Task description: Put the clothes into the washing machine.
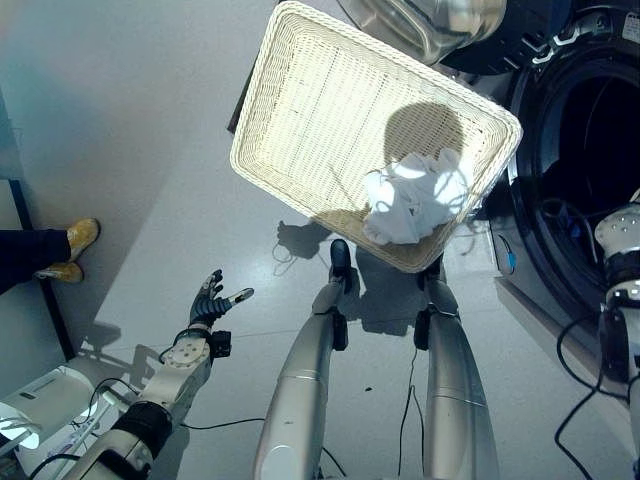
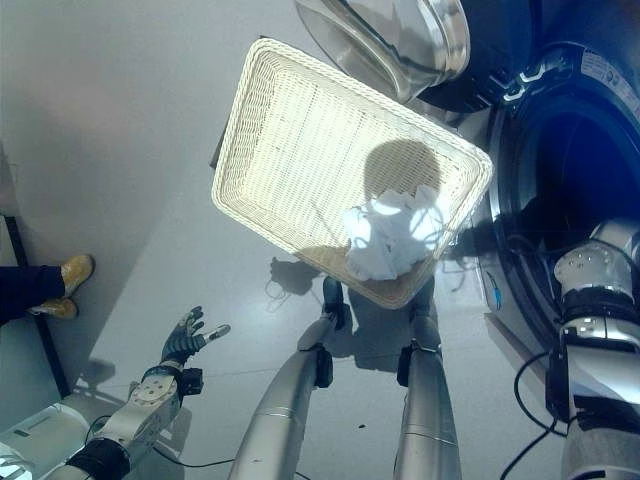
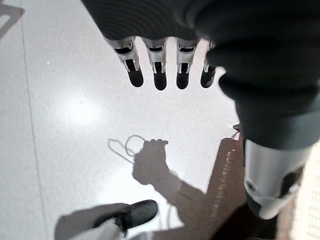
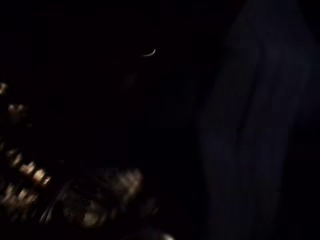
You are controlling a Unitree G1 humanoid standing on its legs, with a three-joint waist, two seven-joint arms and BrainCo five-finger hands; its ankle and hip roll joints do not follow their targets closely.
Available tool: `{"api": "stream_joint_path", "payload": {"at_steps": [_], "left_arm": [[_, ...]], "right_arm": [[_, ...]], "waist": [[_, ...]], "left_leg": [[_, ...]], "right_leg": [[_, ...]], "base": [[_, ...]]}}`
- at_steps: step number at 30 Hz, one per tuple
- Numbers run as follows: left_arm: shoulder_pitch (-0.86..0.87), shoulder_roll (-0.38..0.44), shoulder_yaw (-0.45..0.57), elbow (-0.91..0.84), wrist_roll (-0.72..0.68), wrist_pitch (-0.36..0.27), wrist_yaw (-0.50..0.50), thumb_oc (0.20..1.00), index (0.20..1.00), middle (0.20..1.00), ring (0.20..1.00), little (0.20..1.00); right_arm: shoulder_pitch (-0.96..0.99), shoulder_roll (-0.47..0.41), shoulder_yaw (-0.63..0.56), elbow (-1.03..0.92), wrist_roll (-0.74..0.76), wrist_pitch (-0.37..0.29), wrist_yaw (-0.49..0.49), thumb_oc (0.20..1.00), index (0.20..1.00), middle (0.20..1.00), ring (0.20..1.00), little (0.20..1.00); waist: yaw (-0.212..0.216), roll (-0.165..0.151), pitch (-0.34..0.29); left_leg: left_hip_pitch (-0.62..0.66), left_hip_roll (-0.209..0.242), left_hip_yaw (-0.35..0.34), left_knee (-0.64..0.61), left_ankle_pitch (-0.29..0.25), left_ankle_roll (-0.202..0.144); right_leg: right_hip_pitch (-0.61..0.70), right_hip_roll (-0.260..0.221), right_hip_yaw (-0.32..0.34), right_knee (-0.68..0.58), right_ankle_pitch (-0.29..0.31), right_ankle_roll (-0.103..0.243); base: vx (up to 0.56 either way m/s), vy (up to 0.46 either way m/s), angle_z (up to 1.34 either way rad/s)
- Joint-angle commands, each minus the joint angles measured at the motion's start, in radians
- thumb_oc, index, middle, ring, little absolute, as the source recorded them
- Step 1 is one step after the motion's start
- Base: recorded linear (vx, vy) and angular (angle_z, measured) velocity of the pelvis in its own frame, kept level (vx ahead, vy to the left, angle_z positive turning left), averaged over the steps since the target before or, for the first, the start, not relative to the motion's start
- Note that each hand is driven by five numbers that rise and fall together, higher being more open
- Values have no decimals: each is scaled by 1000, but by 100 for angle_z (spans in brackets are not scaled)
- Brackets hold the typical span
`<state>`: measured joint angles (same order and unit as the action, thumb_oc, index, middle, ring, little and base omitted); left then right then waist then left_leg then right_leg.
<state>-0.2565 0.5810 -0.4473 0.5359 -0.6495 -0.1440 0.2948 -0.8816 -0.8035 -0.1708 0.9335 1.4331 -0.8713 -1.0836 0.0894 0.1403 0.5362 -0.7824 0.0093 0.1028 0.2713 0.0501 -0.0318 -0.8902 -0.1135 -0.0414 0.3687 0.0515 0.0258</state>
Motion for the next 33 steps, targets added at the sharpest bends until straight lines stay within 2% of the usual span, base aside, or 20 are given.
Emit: {"api": "stream_joint_path", "payload": {"at_steps": [1, 2, 3, 4, 5, 6, 7, 8, 9, 10, 11, 12, 14, 15, 16, 20, 22, 25, 28, 33], "left_arm": [[-13, 11, -9, 48, -27, 40, -13, 1000, 1000, 1000, 1000, 1000], [-21, 13, -9, 42, -24, 44, -17, 1000, 1000, 1000, 1000, 1000], [-23, 24, 3, 42, -28, 43, -28, 1000, 1000, 1000, 1000, 1000], [-23, 25, 5, 44, -28, 42, -30, 1000, 1000, 1000, 1000, 1000], [-36, 26, 11, 71, -21, 28, -52, 1000, 1000, 1000, 1000, 1000], [-53, 17, 13, 100, -8, 18, -67, 1000, 1000, 1000, 1000, 1000], [-59, 12, 13, 105, -5, 17, -68, 1000, 1000, 1000, 1000, 1000], [-72, 1, 12, 112, 7, 19, -69, 1000, 1000, 1000, 1000, 1000], [-84, -10, 9, 117, 20, 20, -70, 1000, 1000, 1000, 1000, 1000], [-84, -10, 9, 117, 20, 20, -70, 1000, 1000, 1000, 1000, 1000], [-88, -17, 2, 117, 22, 18, -66, 1000, 1000, 1000, 1000, 1000], [-88, -20, 1, 116, 26, 18, -65, 1000, 1000, 1000, 1000, 1000], [-83, -25, -11, 96, 24, 22, -50, 1000, 1000, 1000, 1000, 1000], [-78, -24, -15, 86, 20, 22, -44, 1000, 1000, 1000, 1000, 1000], [-64, -29, -26, 72, 17, 13, -29, 1000, 1000, 1000, 1000, 1000], [-44, -33, -31, 56, 12, 6, -17, 1000, 1000, 1000, 1000, 1000], [-31, -44, -32, 52, 4, 0, -14, 1000, 1000, 1000, 1000, 1000], [-25, -57, -34, 51, 9, -6, -7, 1000, 1000, 1000, 1000, 1000], [-27, -79, -38, 51, 14, -14, 11, 1000, 1000, 1000, 1000, 1000], [-19, -115, -38, 46, 28, -24, 37, 1000, 1000, 1000, 1000, 1000]], "right_arm": [[85, -189, -55, 72, 539, 612, 586, 1000, 1000, 1000, 1000, 1000], [59, -150, 6, 35, 539, 703, 634, 1000, 1000, 1000, 1000, 1000], [50, -106, 85, 0, 539, 861, 720, 1000, 1000, 1000, 1000, 1000], [51, -102, 95, 11, 539, 875, 737, 1000, 1000, 1000, 1000, 1000], [60, -67, 134, 43, 471, 1015, 815, 1000, 1000, 1000, 1000, 1000], [58, -32, 151, 80, 337, 1078, 852, 1000, 1000, 1000, 1000, 1000], [58, -23, 159, 96, 269, 1083, 861, 1000, 1000, 1000, 1000, 1000], [54, -1, 179, 147, 119, 1082, 888, 1000, 1000, 1000, 1000, 1000], [35, 7, 190, 224, -43, 1039, 882, 1000, 1000, 1000, 1000, 1000], [35, 7, 190, 224, -43, 1039, 882, 1000, 1000, 1000, 1000, 1000], [13, 1, 198, 267, -153, 977, 833, 1000, 1000, 1000, 1000, 1000], [4, -3, 201, 276, -201, 944, 819, 1000, 1000, 1000, 1000, 1000], [-22, -14, 204, 283, -333, 826, 753, 1000, 1000, 1000, 1000, 1000], [-30, -17, 202, 275, -363, 801, 731, 1000, 1000, 1000, 1000, 1000], [-39, -20, 195, 256, -356, 745, 704, 1000, 1000, 1000, 1000, 1000], [-22, -18, 171, 217, -322, 705, 705, 1000, 1000, 1000, 1000, 1000], [25, 9, 128, 156, -210, 648, 723, 1000, 1000, 1000, 1000, 1000], [61, 42, 99, 117, -177, 603, 703, 1000, 1000, 1000, 1000, 1000], [83, 75, 78, 77, -138, 518, 682, 1000, 1000, 1000, 1000, 1000], [143, 150, 89, -35, -232, 432, 714, 1000, 1000, 1000, 1000, 1000]], "waist": [[-89, 63, -16], [-79, 70, -16], [-76, 71, -16], [-77, 70, -16], [-72, 70, -16], [-72, 72, -16], [-71, 73, -16], [-66, 77, -16], [-61, 82, -16], [-61, 82, -16], [-57, 88, -16], [-56, 90, -16], [-53, 97, -16], [-51, 99, -16], [-51, 103, -16], [-54, 104, -16], [-63, 101, -16], [-70, 95, -16], [-77, 91, -16], [-89, 89, -16]], "left_leg": [[2, -54, -23, -35, 29, -16], [0, -55, -22, -41, 31, -15], [-6, -52, -19, -39, 30, -15], [-6, -53, -19, -39, 30, -15], [-8, -53, -19, -40, 30, -15], [-12, -53, -18, -40, 32, -13], [-14, -53, -18, -40, 33, -13], [-18, -55, -22, -41, 35, -13], [-20, -58, -26, -46, 36, -11], [-20, -58, -26, -46, 36, -11], [-19, -59, -27, -50, 38, -10], [-19, -60, -27, -50, 38, -9], [-19, -62, -28, -57, 38, -7], [-18, -63, -28, -60, 37, -7], [-16, -64, -26, -70, 39, -5], [-15, -67, -27, -79, 43, -4], [-10, -72, -23, -93, 46, -1], [2, -74, -22, -106, 48, 0], [11, -77, -20, -120, 51, 2], [23, -80, -15, -137, 56, 1]], "right_leg": [[31, 87, -86, 91, -125, -1], [29, 84, -90, 83, -120, -2], [23, 80, -97, 84, -121, -4], [23, 80, -97, 85, -122, -4], [21, 80, -101, 89, -126, -6], [16, 86, -98, 96, -130, -10], [14, 87, -96, 98, -131, -11], [11, 89, -94, 102, -135, -12], [11, 89, -94, 103, -136, -12], [11, 89, -94, 103, -136, -12], [11, 89, -96, 102, -135, -11], [11, 89, -96, 100, -134, -10], [13, 87, -99, 92, -130, -7], [14, 87, -101, 90, -129, -6], [15, 89, -100, 82, -127, -5], [13, 92, -100, 77, -124, -3], [16, 96, -95, 55, -112, 0], [26, 100, -91, 39, -102, 3], [34, 106, -84, 24, -93, 6], [43, 109, -74, 2, -80, 9]], "base": [[-59, -40, 25], [-63, -66, 30], [-41, -56, 19], [-45, -80, 12], [-26, -66, 0], [-26, -64, 1], [-13, -38, 1], [-10, -30, 5], [-9, -26, 4], [-9, -11, 7], [-6, 3, 10], [-5, 15, 12], [0, 11, 3], [-28, 54, -6], [-31, 56, -4], [-20, 49, 5], [-25, 105, 10], [-25, 72, 1], [-21, 56, -2], [-25, 81, -5]]}}
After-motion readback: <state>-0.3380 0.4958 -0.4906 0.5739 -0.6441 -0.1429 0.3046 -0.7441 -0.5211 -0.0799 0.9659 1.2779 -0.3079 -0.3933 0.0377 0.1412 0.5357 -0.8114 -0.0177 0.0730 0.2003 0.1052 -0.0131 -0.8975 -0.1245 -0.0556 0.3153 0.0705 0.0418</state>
